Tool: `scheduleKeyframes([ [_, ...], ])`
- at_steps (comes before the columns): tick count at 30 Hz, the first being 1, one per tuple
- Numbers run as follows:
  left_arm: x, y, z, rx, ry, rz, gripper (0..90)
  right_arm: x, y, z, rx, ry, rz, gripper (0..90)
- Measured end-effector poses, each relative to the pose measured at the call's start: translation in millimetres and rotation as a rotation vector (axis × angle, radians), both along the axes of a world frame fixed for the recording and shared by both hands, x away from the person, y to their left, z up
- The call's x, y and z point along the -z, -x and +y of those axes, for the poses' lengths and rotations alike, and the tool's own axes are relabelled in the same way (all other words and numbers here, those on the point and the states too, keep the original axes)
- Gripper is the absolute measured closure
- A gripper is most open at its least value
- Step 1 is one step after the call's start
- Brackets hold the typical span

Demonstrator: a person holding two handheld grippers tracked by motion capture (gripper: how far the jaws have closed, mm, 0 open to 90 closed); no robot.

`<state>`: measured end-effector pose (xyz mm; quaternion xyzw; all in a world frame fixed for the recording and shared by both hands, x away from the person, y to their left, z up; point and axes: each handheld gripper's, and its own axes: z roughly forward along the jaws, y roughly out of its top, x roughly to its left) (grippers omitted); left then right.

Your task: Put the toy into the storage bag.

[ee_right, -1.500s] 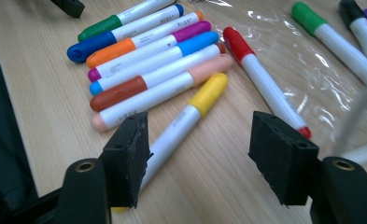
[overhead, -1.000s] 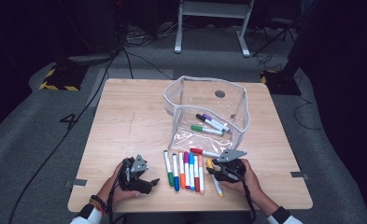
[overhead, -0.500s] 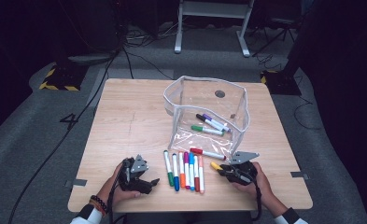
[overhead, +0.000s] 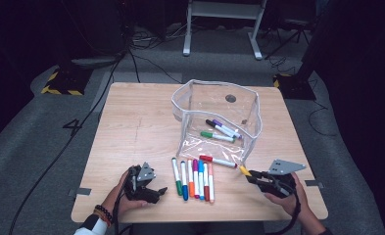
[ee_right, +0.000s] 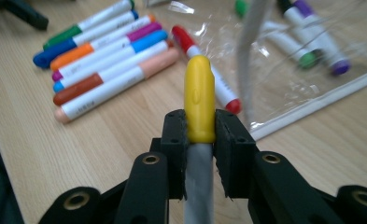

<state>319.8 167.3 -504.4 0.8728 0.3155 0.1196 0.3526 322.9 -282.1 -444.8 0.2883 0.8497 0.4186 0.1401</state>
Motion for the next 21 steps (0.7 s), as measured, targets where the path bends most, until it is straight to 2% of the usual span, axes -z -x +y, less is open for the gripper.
scheduleKeyframes([
  [6,0.0,-0.1,0.0,0.000,0.000,-0.001,15.7,-30.2,4.2,-26.4,0.050,-0.056,-0.069,74.8],
  [13,0.0,0.1,0.0,-0.001,0.000,0.000,15.6,-74.5,-4.0,-36.3,0.065,-0.034,-0.163,74.8],
  [15,0.0,0.1,0.0,-0.001,0.000,0.000,15.7,-85.3,-7.6,-38.3,0.062,-0.048,-0.174,74.8],
  [21,0.0,0.0,0.0,-0.001,0.000,0.000,15.7,-114.8,-26.1,-34.2,0.058,-0.028,-0.209,74.8],
])
